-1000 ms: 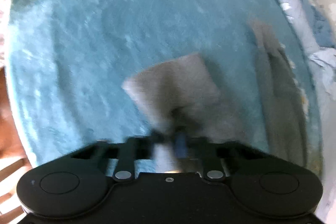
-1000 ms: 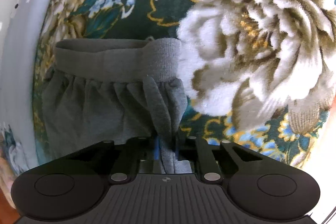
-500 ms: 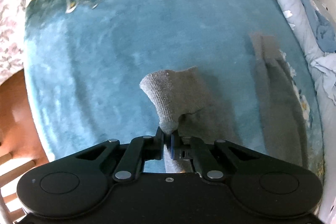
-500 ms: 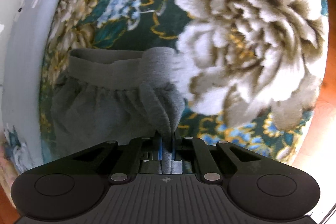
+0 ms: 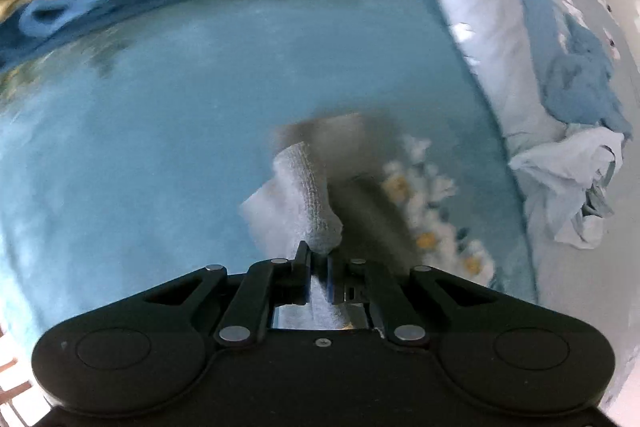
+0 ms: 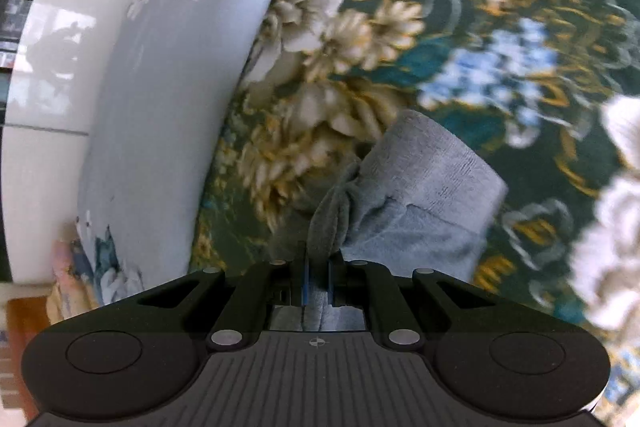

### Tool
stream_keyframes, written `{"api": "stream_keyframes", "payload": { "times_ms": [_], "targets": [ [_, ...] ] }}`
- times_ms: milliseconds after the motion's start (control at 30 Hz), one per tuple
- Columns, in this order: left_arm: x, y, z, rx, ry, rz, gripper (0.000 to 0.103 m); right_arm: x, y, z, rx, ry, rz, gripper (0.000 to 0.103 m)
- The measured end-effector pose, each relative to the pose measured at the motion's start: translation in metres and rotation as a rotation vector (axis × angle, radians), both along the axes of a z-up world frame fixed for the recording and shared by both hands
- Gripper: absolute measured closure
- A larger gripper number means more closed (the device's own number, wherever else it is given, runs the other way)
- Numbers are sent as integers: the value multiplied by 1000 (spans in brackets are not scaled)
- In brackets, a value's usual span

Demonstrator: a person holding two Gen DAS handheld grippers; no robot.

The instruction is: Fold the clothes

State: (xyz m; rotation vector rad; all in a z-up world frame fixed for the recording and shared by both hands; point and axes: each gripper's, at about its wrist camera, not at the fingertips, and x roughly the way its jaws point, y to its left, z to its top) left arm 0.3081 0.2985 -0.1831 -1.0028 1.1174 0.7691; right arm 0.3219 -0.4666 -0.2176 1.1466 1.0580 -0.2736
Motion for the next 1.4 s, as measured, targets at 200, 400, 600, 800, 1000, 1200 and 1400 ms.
{"api": "stream_keyframes", "payload": {
  "times_ms": [200,400,600,800,1000,1200,1400],
  "targets": [
    [63,-14,-32,36,6,-61,88,51,6,-38,-33,70,6,96],
    [82,-9,-67,33,-31,-73,59,72,13,-58,-68,98,28,93],
    [78,0,-56,-61,-172,-147,41,79,20,-55,-89,74,76,66],
    [44,19,-20,-42,-273,-183,31,78,33,-21,-139,-2,170,47],
    [-4,33,-28,-15,-225,-124,24,28,34,2,-102,-79,106,42],
    [-21,22,-72,-70,-231,-108,24,-47,31,-17,-63,-11,10,37],
    [-11,14,-96,-41,-236,-88,32,-83,29,-41,-43,76,-50,37]
  ]
}}
